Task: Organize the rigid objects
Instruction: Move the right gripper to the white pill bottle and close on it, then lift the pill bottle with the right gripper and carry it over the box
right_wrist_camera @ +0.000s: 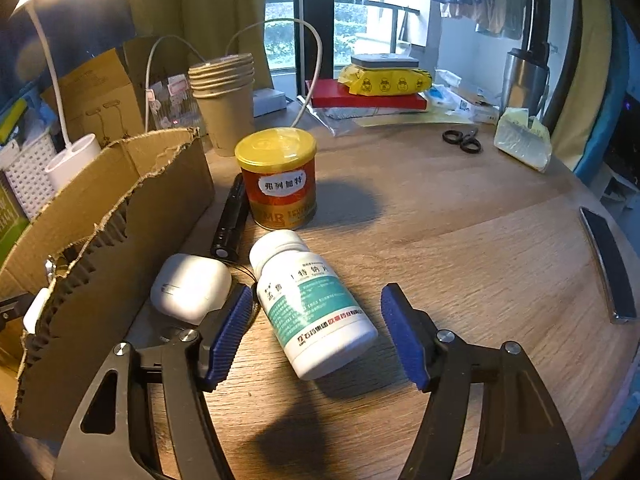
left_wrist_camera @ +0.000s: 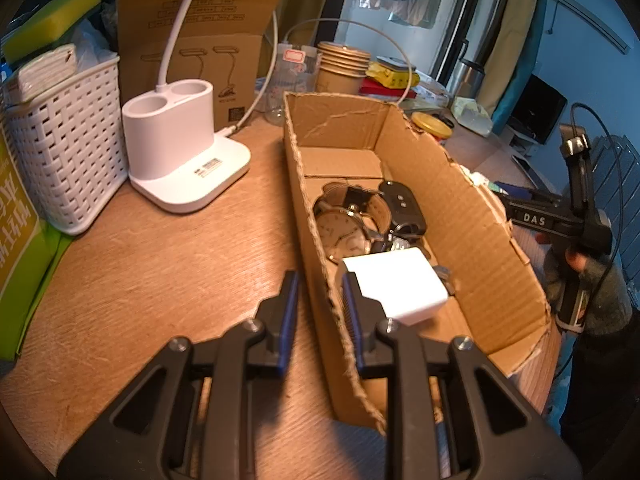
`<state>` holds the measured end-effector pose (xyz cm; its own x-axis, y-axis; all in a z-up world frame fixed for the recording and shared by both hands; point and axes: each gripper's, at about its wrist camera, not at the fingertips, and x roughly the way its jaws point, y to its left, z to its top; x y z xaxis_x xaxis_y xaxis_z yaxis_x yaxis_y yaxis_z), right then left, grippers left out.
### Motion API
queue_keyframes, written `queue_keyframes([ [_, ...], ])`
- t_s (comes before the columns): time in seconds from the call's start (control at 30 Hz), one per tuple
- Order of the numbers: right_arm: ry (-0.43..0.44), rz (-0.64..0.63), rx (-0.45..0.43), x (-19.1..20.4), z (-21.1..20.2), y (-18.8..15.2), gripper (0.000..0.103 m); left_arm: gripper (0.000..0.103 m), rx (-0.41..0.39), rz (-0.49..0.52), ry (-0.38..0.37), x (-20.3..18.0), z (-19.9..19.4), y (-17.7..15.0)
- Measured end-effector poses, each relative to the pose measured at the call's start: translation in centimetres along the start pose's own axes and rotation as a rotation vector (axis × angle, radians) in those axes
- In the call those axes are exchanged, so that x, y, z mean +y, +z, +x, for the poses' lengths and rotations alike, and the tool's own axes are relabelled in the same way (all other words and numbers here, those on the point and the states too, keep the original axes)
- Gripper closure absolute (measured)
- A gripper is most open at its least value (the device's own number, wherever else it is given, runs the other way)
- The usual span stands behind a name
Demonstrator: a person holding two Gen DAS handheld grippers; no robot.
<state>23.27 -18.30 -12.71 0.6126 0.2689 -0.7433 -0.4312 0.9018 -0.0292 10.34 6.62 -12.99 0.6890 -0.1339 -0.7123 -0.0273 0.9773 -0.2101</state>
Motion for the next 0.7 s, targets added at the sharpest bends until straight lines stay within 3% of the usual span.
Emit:
queue_keyframes([
  [0.3, -0.017, -0.027, -0.011, 0.7, -0.4, -0.2, 0.053, 0.080, 0.000, 0.000, 0.000, 0.0, 0.0, 0.0],
  [0.7, -0.032, -0.054, -0.076, 1.5, -2.8, 0.5, 0.059, 0.080, 0.000, 0.000, 0.000, 0.0, 0.0, 0.0],
])
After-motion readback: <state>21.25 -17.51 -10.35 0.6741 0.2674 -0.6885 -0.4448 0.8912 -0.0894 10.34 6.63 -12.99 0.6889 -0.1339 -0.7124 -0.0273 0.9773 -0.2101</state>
